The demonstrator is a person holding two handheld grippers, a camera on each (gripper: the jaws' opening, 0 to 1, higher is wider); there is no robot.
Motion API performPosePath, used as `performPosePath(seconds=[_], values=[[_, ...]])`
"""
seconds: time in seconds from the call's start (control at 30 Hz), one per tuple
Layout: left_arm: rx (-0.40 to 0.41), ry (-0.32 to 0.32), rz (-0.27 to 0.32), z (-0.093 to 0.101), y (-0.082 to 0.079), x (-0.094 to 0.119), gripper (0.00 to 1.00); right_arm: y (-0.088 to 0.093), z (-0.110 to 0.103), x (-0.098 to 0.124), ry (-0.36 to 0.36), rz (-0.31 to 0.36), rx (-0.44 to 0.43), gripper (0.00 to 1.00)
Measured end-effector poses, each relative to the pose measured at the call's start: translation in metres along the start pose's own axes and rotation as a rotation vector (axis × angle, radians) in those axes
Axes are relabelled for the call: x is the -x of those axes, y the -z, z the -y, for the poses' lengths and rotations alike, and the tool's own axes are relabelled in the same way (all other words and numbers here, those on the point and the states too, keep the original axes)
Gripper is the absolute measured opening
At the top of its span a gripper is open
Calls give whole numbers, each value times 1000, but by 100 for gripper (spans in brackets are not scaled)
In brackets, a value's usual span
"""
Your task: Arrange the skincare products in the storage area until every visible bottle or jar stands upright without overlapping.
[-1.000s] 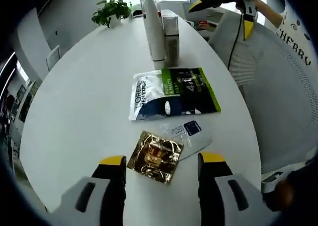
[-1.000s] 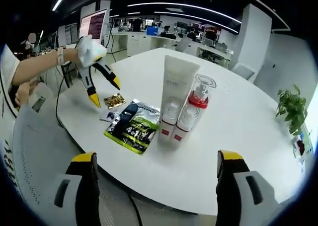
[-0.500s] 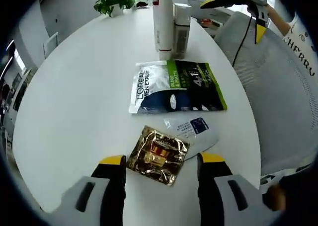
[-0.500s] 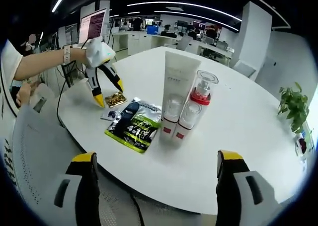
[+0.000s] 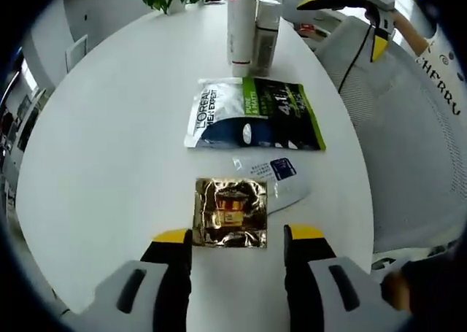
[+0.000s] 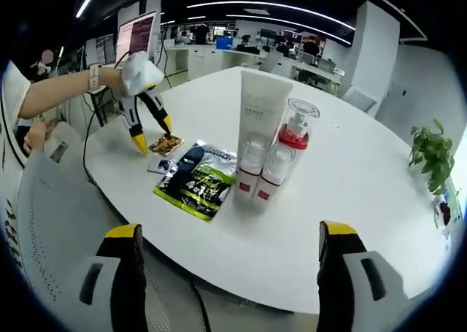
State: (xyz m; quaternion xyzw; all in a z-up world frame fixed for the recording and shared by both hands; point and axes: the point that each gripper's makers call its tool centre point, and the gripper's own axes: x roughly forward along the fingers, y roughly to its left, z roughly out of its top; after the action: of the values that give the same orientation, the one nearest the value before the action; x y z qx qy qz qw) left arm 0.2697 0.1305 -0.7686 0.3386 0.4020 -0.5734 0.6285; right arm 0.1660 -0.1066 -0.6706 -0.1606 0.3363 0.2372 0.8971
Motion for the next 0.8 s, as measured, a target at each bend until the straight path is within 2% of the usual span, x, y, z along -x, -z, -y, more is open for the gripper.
performPosePath(seconds=[0.17,0.4,0.57,0.8], values=[[6,3,-9,11,5,3,40,0,0,-1,-3,2,5,100],[27,-9,-4,12,5,3,33,1,-1,-2,-10,1,9,99],[38,-20,-1,15,5,3,33,1,-1,-3,-13,0,13,99],[20,-77,1,10,7,1,35,2,-4,-4,-22,-2,15,99]])
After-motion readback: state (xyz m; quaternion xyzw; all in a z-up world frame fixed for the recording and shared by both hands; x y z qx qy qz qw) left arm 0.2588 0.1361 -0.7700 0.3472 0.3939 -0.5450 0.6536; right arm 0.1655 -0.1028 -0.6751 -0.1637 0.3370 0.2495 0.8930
